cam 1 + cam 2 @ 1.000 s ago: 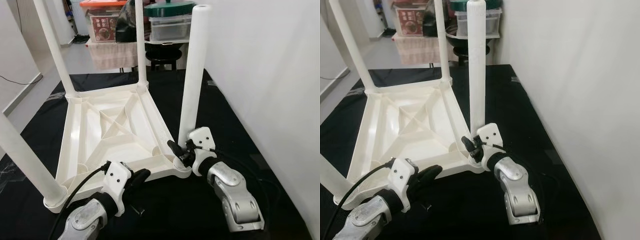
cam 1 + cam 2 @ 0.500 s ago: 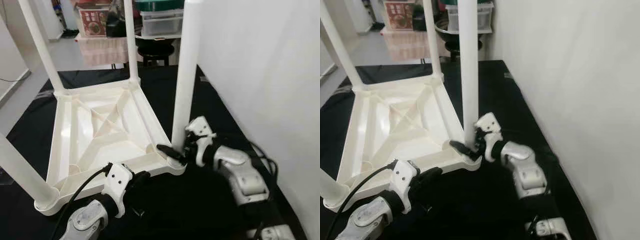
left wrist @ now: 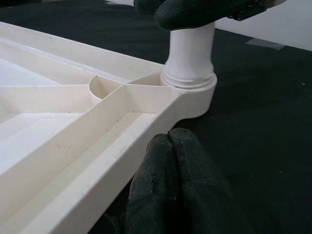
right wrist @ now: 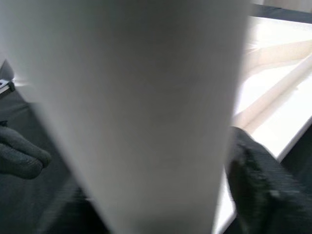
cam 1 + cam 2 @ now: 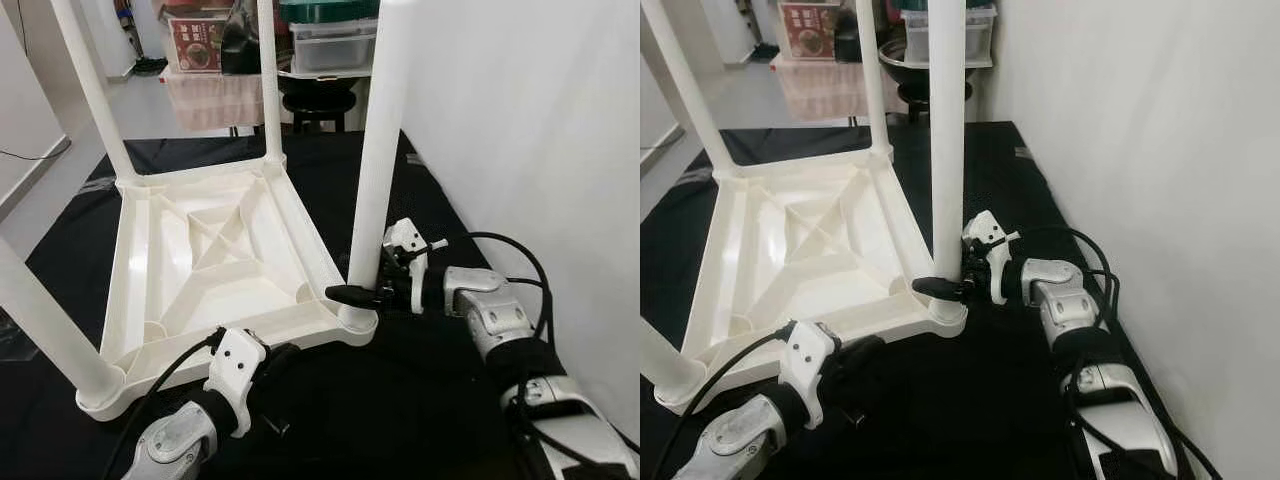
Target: Building children table
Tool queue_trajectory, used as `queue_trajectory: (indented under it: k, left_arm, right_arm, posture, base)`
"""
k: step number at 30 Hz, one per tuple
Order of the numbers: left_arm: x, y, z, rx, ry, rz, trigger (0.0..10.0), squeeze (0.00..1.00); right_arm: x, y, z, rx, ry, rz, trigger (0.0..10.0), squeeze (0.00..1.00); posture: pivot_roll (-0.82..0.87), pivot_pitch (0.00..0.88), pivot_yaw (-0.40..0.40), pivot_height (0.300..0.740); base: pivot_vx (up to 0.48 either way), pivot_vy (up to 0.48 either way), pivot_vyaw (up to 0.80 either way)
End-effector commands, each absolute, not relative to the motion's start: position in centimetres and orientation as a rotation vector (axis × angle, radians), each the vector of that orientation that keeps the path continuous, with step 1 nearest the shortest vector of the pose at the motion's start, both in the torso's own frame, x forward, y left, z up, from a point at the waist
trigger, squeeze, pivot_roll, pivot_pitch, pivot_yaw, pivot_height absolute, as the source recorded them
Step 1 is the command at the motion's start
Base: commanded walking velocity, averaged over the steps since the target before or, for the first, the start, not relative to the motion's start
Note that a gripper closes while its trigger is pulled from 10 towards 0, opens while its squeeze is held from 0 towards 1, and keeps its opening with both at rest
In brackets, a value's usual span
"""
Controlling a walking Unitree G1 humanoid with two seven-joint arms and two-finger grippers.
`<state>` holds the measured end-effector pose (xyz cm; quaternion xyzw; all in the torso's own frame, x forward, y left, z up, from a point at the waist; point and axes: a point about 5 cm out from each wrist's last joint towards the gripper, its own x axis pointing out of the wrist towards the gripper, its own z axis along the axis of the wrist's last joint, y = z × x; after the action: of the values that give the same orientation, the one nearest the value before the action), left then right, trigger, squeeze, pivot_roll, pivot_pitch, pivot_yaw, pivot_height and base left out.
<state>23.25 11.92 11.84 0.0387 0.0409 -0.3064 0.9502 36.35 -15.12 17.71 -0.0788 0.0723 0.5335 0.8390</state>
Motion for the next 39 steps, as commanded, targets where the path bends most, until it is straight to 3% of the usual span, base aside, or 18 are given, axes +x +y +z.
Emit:
queue_trajectory:
  k: [1,7,10,11,12,13,14,15,21,22,24,25,26,31,35,36,39]
  left_arm:
    - [23.0,11.8,11.6,0.073,0.091,-0.631,10.0,0.0]
    - [23.0,11.9,11.7,0.068,0.091,-0.632,10.0,0.0]
    - [22.9,12.0,11.8,0.063,0.089,-0.63,10.0,0.0]
    - [22.9,12.2,11.8,0.063,0.089,-0.628,10.0,0.0]
    - [22.9,12.2,11.8,0.063,0.089,-0.628,10.0,0.0]
    - [23.0,12.5,11.9,0.062,0.089,-0.627,10.0,0.0]
    - [23.0,12.5,11.9,0.062,0.089,-0.627,10.0,0.0]
    - [23.2,12.7,11.9,0.062,0.09,-0.626,10.0,0.0]
    - [23.9,12.6,11.7,0.063,0.099,-0.652,10.0,0.0]
    - [24.0,12.7,11.7,0.06,0.094,-0.637,10.0,0.0]
    - [24.1,12.8,11.7,0.058,0.09,-0.624,10.0,0.0]
    - [24.1,12.9,11.6,0.053,0.087,-0.611,10.0,0.0]
    - [24.2,12.9,11.6,0.056,0.088,-0.615,10.0,0.0]
    - [24.4,12.7,11.5,0.062,0.099,-0.647,10.0,0.0]
    - [24.5,12.5,11.4,0.065,0.098,-0.653,10.0,0.0]
    - [24.5,12.4,11.4,0.066,0.096,-0.653,10.0,0.0]
    - [24.5,12.3,11.4,0.066,0.092,-0.653,10.0,0.0]
  right_arm:
    - [36.6,-15.3,18.4,-0.178,0.129,1.126,0.0,0.0]
    - [36.2,-16.3,17.4,-0.188,0.14,1.067,0.0,0.0]
    - [35.6,-16.6,15.4,-0.205,0.185,0.908,0.0,0.0]
    - [34.7,-15.5,13.6,-0.144,0.212,0.615,0.0,0.0]
    - [34.7,-15.5,13.6,-0.144,0.212,0.615,0.0,0.0]
    - [32.1,-13.4,11.8,-0.053,0.275,0.5,0.0,0.0]
    - [32.1,-13.4,11.8,-0.053,0.275,0.5,0.0,0.0]
    - [30.2,-11.8,11.9,-0.189,0.252,0.468,0.0,0.0]
    - [31.1,-10.5,12.3,-0.133,0.234,0.597,0.0,0.0]
    - [31.3,-10.1,12.2,-0.141,0.237,0.611,5.8,0.0]
    - [31.3,-9.8,12.2,-0.144,0.238,0.618,5.8,0.0]
    - [31.4,-9.6,12.4,-0.117,0.233,0.637,10.0,0.0]
    - [31.5,-9.4,12.8,-0.098,0.206,0.71,10.0,1.0]
    - [31.3,-9.4,15.1,-0.109,0.118,0.832,10.0,1.0]
    - [32.7,-10.7,16.5,-0.161,0.047,0.942,10.0,0.97]
    - [33.2,-11.1,16.9,-0.179,0.038,0.989,10.0,0.0]
    - [34.7,-11.8,17.5,-0.214,0.055,1.129,10.0,0.0]
  posture:
    - [-0.02,0.061,-0.044,0.74]
    - [-0.02,0.074,-0.047,0.74]
    - [-0.03,0.08,-0.055,0.74]
    - [-0.03,0.083,-0.059,0.74]
    - [-0.03,0.083,-0.059,0.74]
    - [-0.04,0.094,-0.03,0.74]
    - [-0.04,0.094,-0.03,0.74]
    - [-0.08,0.09,-0.002,0.74]
    - [-0.06,0.059,-0.014,0.74]
    - [-0.06,0.057,-0.015,0.74]
    - [-0.06,0.054,-0.018,0.74]
    - [-0.05,0.049,-0.02,0.74]
    - [-0.05,0.042,-0.014,0.74]
    - [-0.05,0.033,-0.005,0.74]
    - [-0.04,0.025,-0.01,0.74]
    - [-0.04,0.024,-0.013,0.74]
    - [-0.03,0.021,-0.026,0.74]
  base:
    - [0.0,0.0,0.0]
    - [0.0,0.0,0.0]
    - [0.0,0.0,0.0]
    - [0.0,0.0,0.0]
    - [0.0,0.0,0.0]
    - [0.0,0.0,0.0]
    - [0.0,0.0,0.0]
    - [0.0,0.0,0.0]
    - [0.0,0.0,0.0]
    - [0.0,0.0,0.0]
    - [0.0,0.0,0.0]
    - [0.0,0.0,0.0]
    - [0.0,0.0,0.0]
    - [0.0,0.0,0.0]
    - [0.0,0.0,0.0]
    - [0.0,0.0,0.0]
    - [0.0,0.0,0.0]
